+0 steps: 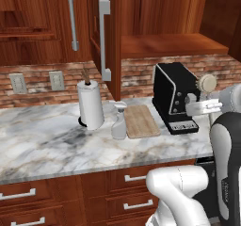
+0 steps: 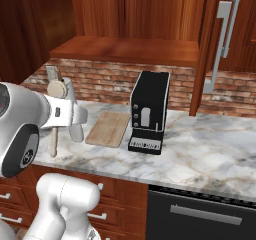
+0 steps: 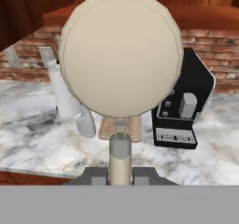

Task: Grab the spray bottle from the cabinet, then place it next to the cutting board for sanitizing. Then grab the dish brush from the countertop next to the sink and place it next to the cutting board.

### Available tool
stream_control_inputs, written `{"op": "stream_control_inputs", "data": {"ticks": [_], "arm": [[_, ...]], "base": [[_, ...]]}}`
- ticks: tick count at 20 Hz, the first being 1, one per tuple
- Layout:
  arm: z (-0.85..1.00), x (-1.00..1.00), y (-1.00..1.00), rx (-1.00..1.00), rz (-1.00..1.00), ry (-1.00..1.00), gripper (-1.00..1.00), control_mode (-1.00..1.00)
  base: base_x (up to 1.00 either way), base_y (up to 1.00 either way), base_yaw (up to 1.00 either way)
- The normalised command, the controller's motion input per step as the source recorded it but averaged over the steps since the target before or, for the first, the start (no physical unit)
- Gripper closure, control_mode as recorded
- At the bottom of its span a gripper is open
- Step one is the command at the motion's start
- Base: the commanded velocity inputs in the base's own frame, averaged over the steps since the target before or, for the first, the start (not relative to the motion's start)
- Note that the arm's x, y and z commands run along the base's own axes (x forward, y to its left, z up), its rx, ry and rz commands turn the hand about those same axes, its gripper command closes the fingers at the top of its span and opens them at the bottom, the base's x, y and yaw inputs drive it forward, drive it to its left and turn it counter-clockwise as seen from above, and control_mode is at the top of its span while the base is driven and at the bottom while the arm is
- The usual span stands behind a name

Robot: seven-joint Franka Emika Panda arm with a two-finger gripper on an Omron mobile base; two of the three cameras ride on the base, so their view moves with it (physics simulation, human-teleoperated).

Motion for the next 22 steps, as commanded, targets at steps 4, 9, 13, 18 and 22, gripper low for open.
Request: {"op": "stream_control_inputs", "data": {"ticks": [4, 9, 13, 18, 22], "arm": [[-0.32, 0.09, -0.09, -0.36, 0.46, 0.03, 1.0, -1.0], [-0.33, 0.24, -0.03, -0.31, 0.53, 0.04, 1.0, -1.0], [-0.28, 0.16, -0.08, -0.25, 0.54, 0.0, 1.0, -1.0], [-0.29, 0.31, 0.18, -0.35, 0.4, 0.16, 1.0, -1.0], [-0.22, 0.46, 0.38, -0.33, 0.22, 0.34, 1.0, -1.0]], "base": [[0.0, 0.0, 0.0], [0.0, 0.0, 0.0], [0.0, 0.0, 0.0], [0.0, 0.0, 0.0], [0.0, 0.0, 0.0]]}}
